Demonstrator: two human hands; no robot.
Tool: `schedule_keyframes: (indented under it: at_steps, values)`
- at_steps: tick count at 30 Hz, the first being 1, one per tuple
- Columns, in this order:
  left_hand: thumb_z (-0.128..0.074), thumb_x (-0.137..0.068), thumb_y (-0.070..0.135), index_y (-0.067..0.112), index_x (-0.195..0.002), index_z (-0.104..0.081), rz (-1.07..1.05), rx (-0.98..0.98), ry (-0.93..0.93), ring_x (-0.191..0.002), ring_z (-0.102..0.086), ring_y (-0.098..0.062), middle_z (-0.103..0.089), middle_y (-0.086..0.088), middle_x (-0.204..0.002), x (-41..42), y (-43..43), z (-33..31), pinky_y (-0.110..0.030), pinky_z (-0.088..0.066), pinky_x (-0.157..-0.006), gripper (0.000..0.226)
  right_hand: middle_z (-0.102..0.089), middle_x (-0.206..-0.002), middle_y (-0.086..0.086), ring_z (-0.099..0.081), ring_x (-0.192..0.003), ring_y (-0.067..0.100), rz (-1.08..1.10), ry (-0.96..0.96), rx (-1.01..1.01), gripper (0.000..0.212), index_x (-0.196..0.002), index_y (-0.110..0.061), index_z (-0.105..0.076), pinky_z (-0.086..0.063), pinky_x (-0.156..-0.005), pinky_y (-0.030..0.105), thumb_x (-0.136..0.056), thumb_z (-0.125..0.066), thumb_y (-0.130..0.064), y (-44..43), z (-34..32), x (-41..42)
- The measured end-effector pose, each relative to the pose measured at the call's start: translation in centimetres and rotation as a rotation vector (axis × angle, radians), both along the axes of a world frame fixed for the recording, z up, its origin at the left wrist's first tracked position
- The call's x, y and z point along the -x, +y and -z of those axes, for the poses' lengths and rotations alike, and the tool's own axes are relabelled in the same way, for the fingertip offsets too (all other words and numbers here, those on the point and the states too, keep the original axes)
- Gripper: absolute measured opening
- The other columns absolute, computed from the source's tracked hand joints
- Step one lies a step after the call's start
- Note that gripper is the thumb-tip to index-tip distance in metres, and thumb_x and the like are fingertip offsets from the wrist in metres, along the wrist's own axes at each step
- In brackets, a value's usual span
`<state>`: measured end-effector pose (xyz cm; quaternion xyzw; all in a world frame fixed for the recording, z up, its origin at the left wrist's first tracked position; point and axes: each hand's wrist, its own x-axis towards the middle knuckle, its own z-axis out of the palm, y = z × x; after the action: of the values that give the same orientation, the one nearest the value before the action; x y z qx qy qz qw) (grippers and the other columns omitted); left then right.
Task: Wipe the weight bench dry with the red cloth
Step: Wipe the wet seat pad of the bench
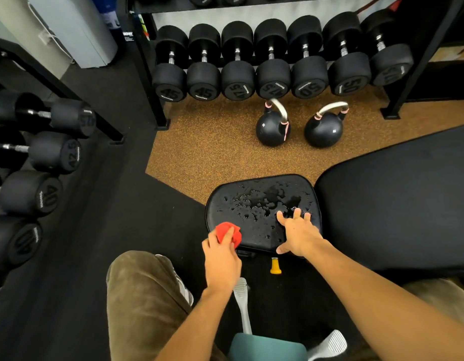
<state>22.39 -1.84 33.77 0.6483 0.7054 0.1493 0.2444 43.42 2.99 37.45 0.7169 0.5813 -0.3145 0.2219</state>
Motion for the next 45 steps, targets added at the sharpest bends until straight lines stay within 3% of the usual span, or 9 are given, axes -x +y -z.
schedule_keyframes:
  at_steps: [6, 10, 12, 18, 21, 24, 32, 39, 45]
  values:
    - [-0.058, -0.101, 0.014, 0.029, -0.139, -0.063, 0.084, 0.04, -0.188, -0.126, -0.048, -0.022, -0.049, -0.001, -0.141, -0.7, -1.0, 0.0, -0.025, -0.036, -0.108, 0.041, 0.005, -0.169, 0.021, 0.001, -0.155, 0.049, -0.008, -0.012, -0.014, 0.119, -0.164, -0.033, 0.001, -0.033, -0.118, 0.062, -0.081, -0.083, -0.048, 0.1, 0.2, -0.1]
    - [-0.058, -0.1, 0.013, 0.027, -0.135, -0.064, -0.173, -0.005, -0.191, -0.124, -0.052, -0.031, -0.051, -0.009, -0.137, 2.3, 2.2, 0.1, -0.041, -0.042, -0.108, 0.038, 0.002, -0.169, 0.021, -0.003, -0.155, 0.049, -0.026, -0.016, -0.005, 0.118, -0.164, -0.033, 0.001, -0.036, -0.117, 0.061, -0.081, -0.082, -0.05, 0.1, 0.0, -0.3]
    - [-0.056, -0.101, 0.013, 0.025, -0.138, -0.063, -0.184, 0.012, -0.128, -0.126, -0.049, -0.033, -0.048, -0.011, -0.142, 3.0, 3.2, 0.0, -0.043, -0.042, -0.108, 0.039, 0.0, -0.169, 0.02, -0.005, -0.155, 0.049, -0.027, -0.019, -0.005, 0.118, -0.164, -0.033, -0.001, -0.037, -0.116, 0.06, -0.081, -0.083, -0.05, 0.2, -0.1, -0.3]
    - [-0.059, -0.098, 0.017, 0.032, -0.144, -0.054, 0.177, 0.027, 0.058, -0.136, -0.036, -0.028, -0.041, -0.002, -0.15, -0.1, 0.6, -0.3, -0.042, -0.053, -0.103, 0.049, -0.012, -0.167, 0.021, -0.014, -0.154, 0.048, -0.012, -0.034, -0.024, 0.111, -0.165, -0.03, -0.008, -0.038, -0.116, 0.055, -0.083, -0.081, -0.048, 0.6, -0.7, 0.1]
    - [-0.06, -0.097, 0.017, 0.037, -0.146, -0.05, 0.273, 0.032, 0.11, -0.137, -0.036, -0.022, -0.04, 0.004, -0.15, 0.4, 0.8, -0.2, -0.038, -0.054, -0.1, 0.054, 0.002, -0.171, 0.018, -0.002, -0.157, 0.045, 0.033, -0.033, -0.064, 0.112, -0.165, -0.031, -0.005, -0.036, -0.117, 0.059, -0.085, -0.082, -0.041, 0.1, -0.3, 0.5]
    - [-0.059, -0.096, 0.014, 0.036, -0.145, -0.053, 0.192, 0.024, 0.135, -0.133, -0.039, -0.025, -0.044, 0.002, -0.149, 1.5, 2.6, -0.1, -0.042, -0.054, -0.096, 0.054, 0.016, -0.172, 0.004, 0.013, -0.158, 0.034, -0.043, -0.011, -0.098, 0.111, -0.165, -0.026, -0.003, -0.022, -0.121, 0.065, -0.087, -0.08, -0.038, -0.1, -0.1, 0.0]
    - [-0.054, -0.098, 0.008, 0.037, -0.144, -0.055, 0.012, 0.043, 0.105, -0.125, -0.044, -0.028, -0.049, -0.001, -0.142, 2.8, 9.2, -0.2, -0.043, -0.05, -0.091, 0.054, 0.021, -0.171, 0.008, 0.017, -0.157, 0.039, -0.149, -0.025, -0.048, 0.135, -0.163, -0.032, 0.014, -0.014, -0.121, 0.07, -0.076, -0.089, -0.042, 1.9, -0.6, -0.2]
    - [-0.045, -0.103, 0.009, 0.039, -0.147, -0.05, 0.097, 0.06, 0.099, -0.124, -0.047, -0.032, -0.048, -0.004, -0.147, 3.1, 14.8, 0.7, -0.045, -0.047, -0.09, 0.053, 0.032, -0.167, 0.009, 0.022, -0.153, 0.048, -0.12, -0.005, 0.01, 0.148, -0.16, -0.037, 0.02, -0.015, -0.118, 0.075, -0.068, -0.096, -0.033, 3.8, -0.4, 0.7]
    - [-0.042, -0.101, 0.003, 0.034, -0.153, -0.044, 0.223, 0.085, 0.069, -0.132, -0.044, -0.036, -0.041, -0.007, -0.155, 2.8, 16.7, 1.4, -0.047, -0.048, -0.101, 0.06, 0.033, -0.166, 0.008, 0.025, -0.152, 0.048, -0.107, 0.021, 0.005, 0.15, -0.16, -0.04, 0.019, -0.013, -0.118, 0.075, -0.066, -0.097, -0.033, 3.9, -0.2, 0.2]
